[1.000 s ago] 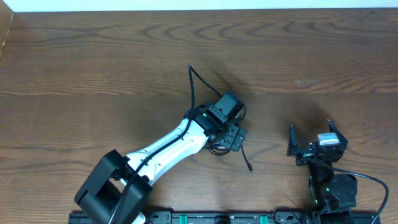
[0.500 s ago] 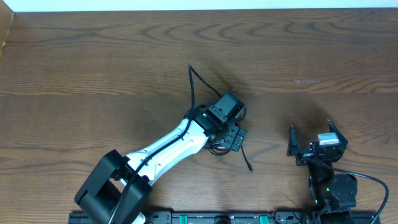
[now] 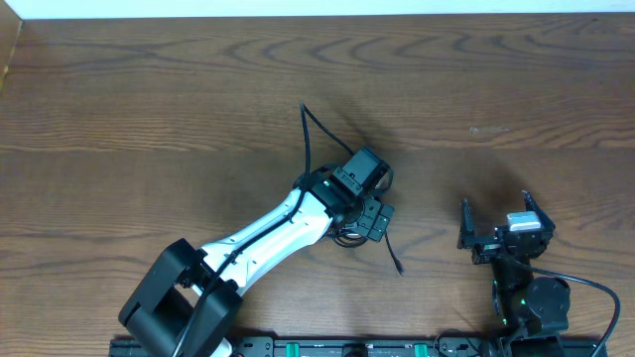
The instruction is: Untangle cables
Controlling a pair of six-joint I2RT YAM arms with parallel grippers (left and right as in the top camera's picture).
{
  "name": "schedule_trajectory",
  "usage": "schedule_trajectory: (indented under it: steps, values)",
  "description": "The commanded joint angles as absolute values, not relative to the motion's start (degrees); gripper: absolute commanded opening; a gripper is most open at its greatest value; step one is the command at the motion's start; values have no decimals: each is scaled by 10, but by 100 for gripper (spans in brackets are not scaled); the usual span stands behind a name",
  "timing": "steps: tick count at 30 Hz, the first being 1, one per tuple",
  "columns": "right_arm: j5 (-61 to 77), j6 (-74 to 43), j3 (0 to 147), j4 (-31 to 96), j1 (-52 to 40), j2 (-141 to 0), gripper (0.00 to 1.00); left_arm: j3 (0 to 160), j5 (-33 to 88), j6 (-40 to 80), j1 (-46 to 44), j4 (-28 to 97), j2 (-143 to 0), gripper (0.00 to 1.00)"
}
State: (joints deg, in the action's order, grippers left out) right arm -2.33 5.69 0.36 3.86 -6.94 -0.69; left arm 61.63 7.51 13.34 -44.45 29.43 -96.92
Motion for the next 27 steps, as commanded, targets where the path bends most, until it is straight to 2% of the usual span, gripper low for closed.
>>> schedule_trajectory:
  steps: [1, 27]
  values:
    - [-24, 63, 3, 41, -72, -3, 99, 621, 68, 136, -443, 295, -971, 98]
    - [-24, 63, 3, 41, -72, -3, 99, 621, 53, 124, -443, 295, -971, 98]
